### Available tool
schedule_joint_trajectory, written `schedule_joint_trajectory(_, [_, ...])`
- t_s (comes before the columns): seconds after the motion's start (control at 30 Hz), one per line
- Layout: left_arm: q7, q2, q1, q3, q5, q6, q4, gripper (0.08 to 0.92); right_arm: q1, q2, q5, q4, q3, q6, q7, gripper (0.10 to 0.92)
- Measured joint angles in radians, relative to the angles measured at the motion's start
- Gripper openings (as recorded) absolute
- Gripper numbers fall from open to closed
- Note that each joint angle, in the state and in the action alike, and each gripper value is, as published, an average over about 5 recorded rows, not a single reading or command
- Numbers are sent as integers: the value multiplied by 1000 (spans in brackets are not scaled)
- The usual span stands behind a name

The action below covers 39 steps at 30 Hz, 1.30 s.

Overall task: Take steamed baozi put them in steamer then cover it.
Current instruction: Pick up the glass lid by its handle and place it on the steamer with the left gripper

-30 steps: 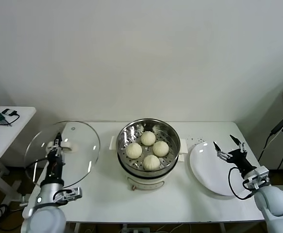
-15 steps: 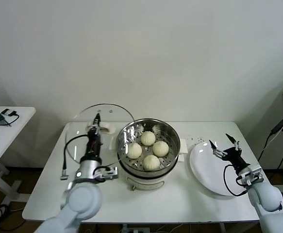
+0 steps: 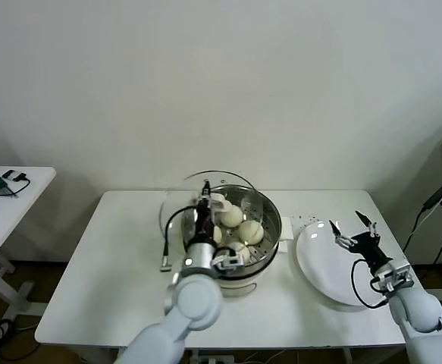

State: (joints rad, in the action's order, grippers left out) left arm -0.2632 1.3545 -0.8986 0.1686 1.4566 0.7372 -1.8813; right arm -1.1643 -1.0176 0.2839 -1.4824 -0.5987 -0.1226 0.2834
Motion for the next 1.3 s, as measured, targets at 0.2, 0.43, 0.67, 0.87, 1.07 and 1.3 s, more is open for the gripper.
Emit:
schedule_joint_trajectory(0.2, [-17, 106, 3, 20, 49, 0, 70, 154, -11, 0, -1, 6, -18, -7, 8, 823])
schedule_joint_trajectory(0.43, [-32, 180, 3, 28, 92, 0, 132, 154, -12, -1, -4, 16, -21, -13, 18, 823])
schedule_joint_trajectory(0.67, [-44, 206, -3, 18, 118, -1, 171, 154, -5, 0, -6, 23, -17, -15, 23, 823])
schedule_joint_trajectory(0.87, [-46, 221, -4, 2, 135, -1, 193, 154, -3, 0, -6, 26, -17, -16, 27, 823])
schedule_joint_trajectory(1.07, [-47, 222, -1, -12, 151, -1, 195, 154, -2, 2, -7, 28, -18, -17, 29, 823])
schedule_joint_trajectory(1.3, [-55, 212, 3, -10, 168, -1, 192, 154, -2, 0, -8, 30, -18, -17, 32, 823])
